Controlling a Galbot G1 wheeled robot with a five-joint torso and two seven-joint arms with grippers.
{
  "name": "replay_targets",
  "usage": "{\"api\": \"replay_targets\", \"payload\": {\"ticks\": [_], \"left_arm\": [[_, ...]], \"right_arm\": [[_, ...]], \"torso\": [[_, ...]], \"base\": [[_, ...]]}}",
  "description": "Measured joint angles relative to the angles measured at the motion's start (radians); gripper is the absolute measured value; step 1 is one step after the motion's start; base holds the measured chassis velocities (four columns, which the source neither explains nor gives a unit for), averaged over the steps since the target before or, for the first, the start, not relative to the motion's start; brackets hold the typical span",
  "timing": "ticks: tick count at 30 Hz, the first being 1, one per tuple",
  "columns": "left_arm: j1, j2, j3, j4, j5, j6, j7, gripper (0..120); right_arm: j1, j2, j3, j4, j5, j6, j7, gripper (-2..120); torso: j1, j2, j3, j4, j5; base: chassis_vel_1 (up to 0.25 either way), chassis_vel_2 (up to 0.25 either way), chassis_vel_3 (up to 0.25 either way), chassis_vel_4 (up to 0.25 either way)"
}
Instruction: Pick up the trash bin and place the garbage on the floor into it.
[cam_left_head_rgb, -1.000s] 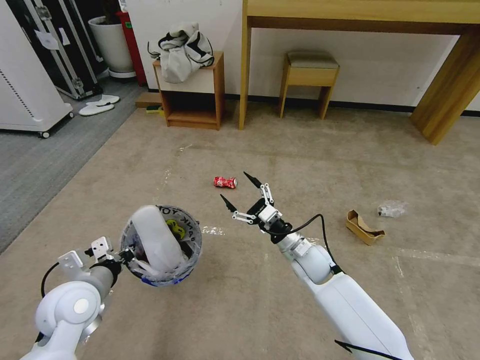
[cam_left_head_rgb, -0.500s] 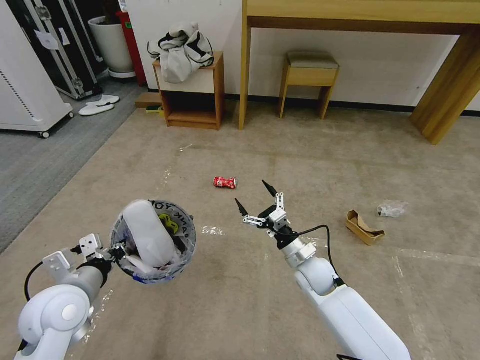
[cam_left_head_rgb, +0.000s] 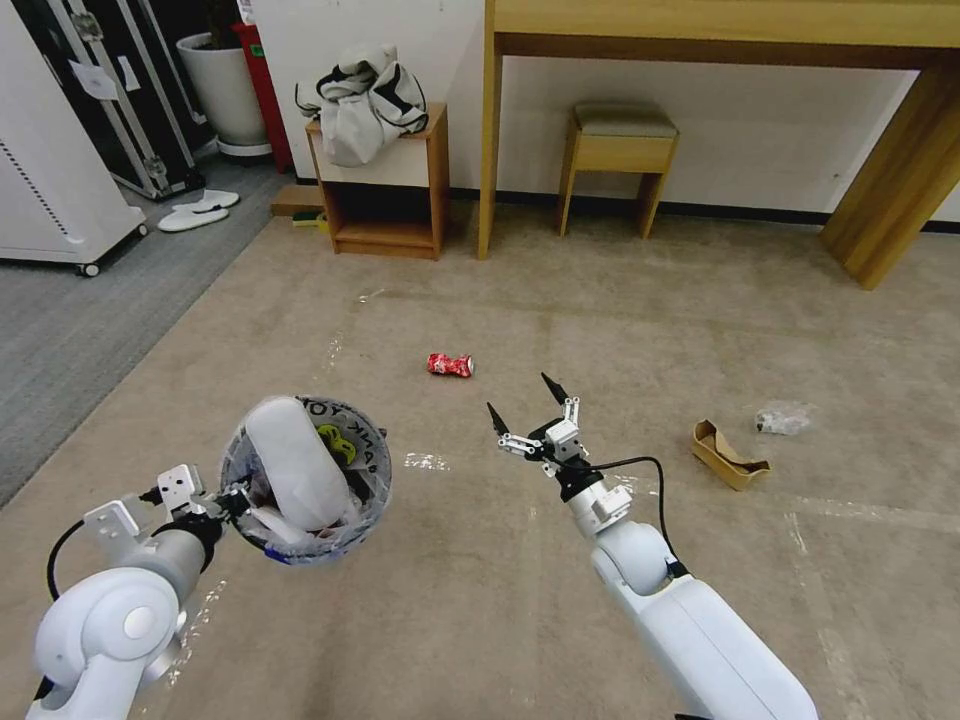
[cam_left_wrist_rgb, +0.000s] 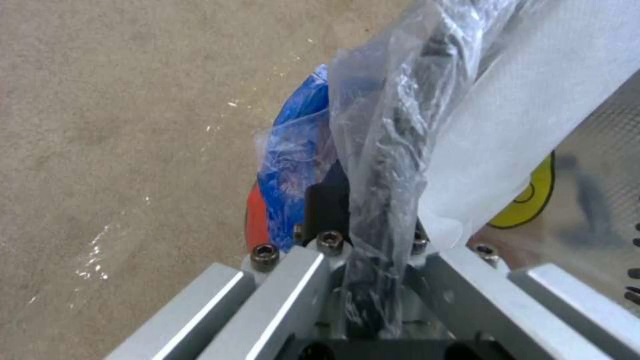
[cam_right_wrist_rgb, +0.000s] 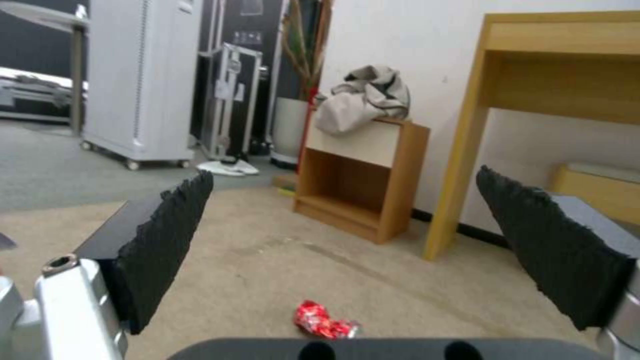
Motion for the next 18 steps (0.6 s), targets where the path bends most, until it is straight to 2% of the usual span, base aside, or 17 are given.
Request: {"api": "replay_targets", "payload": {"ticks": [13,18], "left_arm": [[0.004,-0.011,0.006,-0.003,0.014,-0.002,0.010,0],[0.003,-0.018,0.028,-0.004,0.023,-0.015,0.017,0]], "right_arm": [[-0.012,-0.012,0.017,-0.019,-0.022,0.001,0.018,100],[-0.020,-0.047,0.050,-0.018,-0.010,-0.003,0.023,100]], "torso": [[0.000,0.000,0.000,0.0000,0.0001],[0.000,0.000,0.000,-0.0001,0.0001]], "base": [[0.000,0.000,0.000,0.000],[0.000,0.000,0.000,0.000]]}}
